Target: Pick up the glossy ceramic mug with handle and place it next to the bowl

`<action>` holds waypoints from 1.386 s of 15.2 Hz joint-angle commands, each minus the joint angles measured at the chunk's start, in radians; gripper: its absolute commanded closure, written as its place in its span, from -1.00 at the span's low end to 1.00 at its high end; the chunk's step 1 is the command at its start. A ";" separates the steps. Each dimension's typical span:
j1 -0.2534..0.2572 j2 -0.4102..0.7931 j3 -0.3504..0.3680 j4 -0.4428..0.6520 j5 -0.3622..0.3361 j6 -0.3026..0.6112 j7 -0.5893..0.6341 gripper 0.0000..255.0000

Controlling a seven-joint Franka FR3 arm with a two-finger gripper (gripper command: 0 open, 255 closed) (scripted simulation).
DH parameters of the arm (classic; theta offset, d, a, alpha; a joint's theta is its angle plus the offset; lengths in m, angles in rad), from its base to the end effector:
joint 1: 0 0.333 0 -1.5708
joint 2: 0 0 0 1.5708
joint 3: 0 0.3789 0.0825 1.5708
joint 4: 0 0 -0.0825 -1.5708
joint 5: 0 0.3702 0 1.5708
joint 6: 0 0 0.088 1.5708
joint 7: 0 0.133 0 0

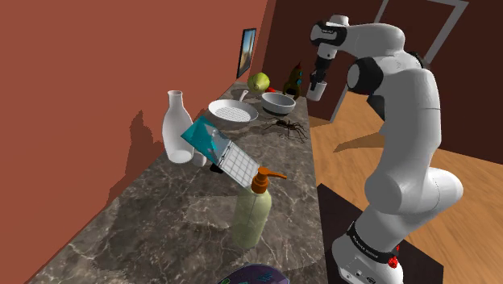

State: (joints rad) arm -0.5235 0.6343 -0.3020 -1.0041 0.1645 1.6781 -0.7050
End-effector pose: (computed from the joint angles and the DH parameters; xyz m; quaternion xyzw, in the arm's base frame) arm 0.5809 -0.4854 0.5288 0.9989 -0.0357 0.0187 0.0258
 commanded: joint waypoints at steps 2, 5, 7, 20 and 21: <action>-0.101 0.244 0.023 0.432 0.039 -0.181 -0.003 1.00; -0.071 0.174 0.016 0.262 0.030 -0.085 -0.013 1.00; -0.060 0.152 0.013 0.194 0.027 -0.040 -0.017 1.00; -0.025 0.111 0.011 -0.057 0.026 0.165 -0.031 1.00; -0.023 0.112 0.011 -0.069 0.026 0.178 -0.032 1.00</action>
State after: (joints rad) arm -0.5476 0.7454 -0.2914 -1.0601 0.1899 1.8417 -0.7352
